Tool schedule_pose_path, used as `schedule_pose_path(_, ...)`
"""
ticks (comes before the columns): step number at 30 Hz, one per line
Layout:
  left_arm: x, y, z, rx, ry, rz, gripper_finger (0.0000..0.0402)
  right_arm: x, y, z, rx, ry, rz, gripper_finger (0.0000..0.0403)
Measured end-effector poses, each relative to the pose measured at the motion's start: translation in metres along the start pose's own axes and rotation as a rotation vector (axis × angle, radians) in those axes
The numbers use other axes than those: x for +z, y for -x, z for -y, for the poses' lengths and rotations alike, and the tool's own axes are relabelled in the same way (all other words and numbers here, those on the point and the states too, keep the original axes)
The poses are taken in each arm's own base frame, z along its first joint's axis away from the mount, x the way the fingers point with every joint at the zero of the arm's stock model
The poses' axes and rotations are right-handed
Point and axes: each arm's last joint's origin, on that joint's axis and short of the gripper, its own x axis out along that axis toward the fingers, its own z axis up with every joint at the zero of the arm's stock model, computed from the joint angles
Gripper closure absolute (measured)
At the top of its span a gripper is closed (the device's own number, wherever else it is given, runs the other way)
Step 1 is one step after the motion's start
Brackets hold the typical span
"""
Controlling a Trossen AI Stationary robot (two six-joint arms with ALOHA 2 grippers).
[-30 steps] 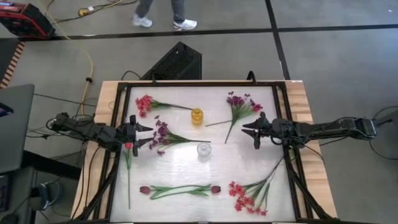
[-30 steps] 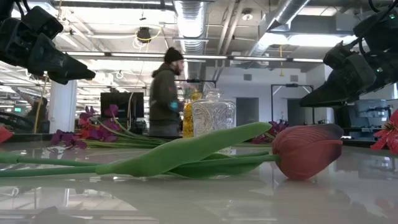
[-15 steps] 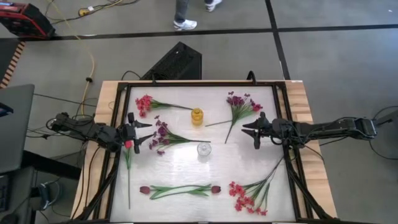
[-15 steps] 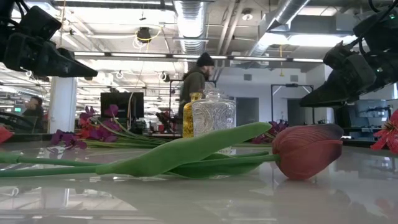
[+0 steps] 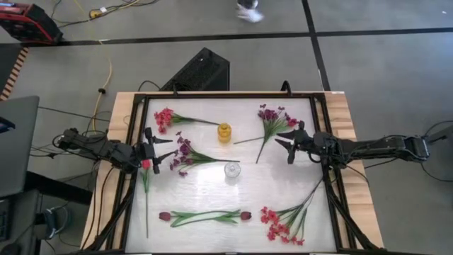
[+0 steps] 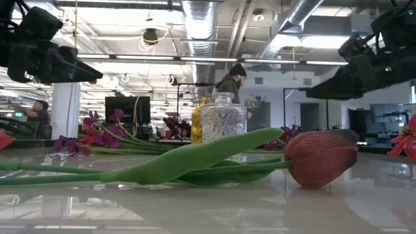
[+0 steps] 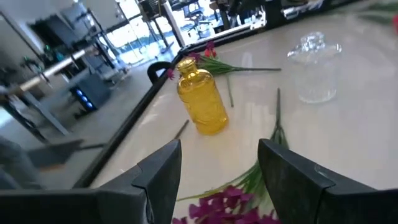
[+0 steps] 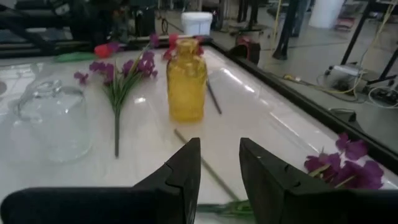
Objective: Sort flowers into vase by color
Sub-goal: Put the top purple flowers into the yellow vase
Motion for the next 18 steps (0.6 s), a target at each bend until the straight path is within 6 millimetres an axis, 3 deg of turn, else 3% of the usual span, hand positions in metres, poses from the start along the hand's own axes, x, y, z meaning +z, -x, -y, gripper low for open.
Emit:
schedule_pose_path(8,0.0,0.0,-0.001,0.023,0.029,-0.003,0.0198,0.007,0.0,0.0,-0.001,0.034,0.074,0.0266)
schedule_pose_path(12,0.004,0.0,0.0,-0.008,0.377,0.05,0.0198,0.011,0.001,-0.001,0.017,0.075,0.112,0.0266)
schedule_pose_path(18,0.021,0.001,-0.007,0.021,0.572,0.239,0.0198,0.013,0.001,-0.002,0.071,0.096,0.138,0.0266)
